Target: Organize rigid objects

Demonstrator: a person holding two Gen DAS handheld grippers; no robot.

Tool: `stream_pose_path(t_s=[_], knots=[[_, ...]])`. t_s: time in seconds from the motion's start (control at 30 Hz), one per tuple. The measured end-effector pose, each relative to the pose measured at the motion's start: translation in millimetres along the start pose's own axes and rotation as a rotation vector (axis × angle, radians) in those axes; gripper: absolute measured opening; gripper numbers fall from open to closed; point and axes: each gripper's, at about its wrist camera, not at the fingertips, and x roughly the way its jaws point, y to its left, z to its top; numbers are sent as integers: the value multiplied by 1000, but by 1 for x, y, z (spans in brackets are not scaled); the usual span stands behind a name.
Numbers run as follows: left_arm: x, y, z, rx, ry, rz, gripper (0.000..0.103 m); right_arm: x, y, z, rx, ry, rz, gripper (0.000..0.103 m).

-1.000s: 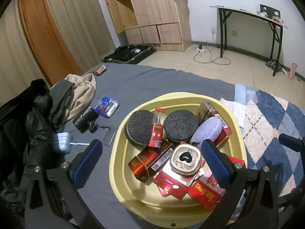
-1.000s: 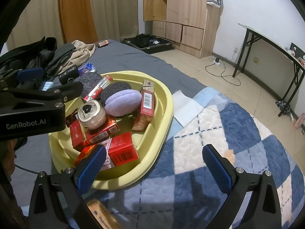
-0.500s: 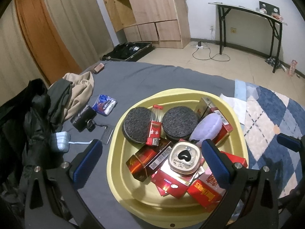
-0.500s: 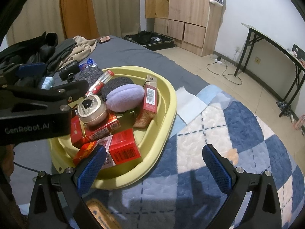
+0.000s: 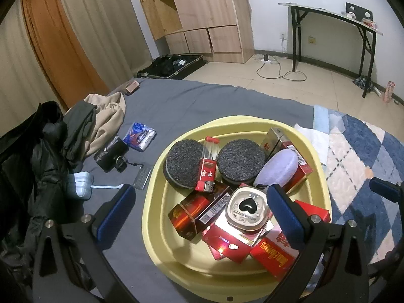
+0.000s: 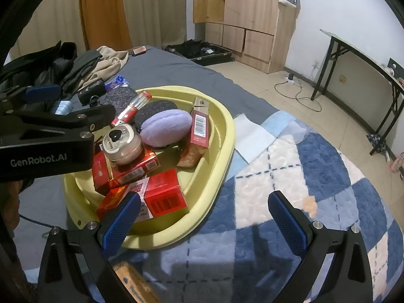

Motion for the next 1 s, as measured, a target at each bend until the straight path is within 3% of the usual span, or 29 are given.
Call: stream_pose_path(t_s=[1.0], knots=[[-2,-2,1,20,-3,0,103,-2,0,0,-4,-3,1,103]])
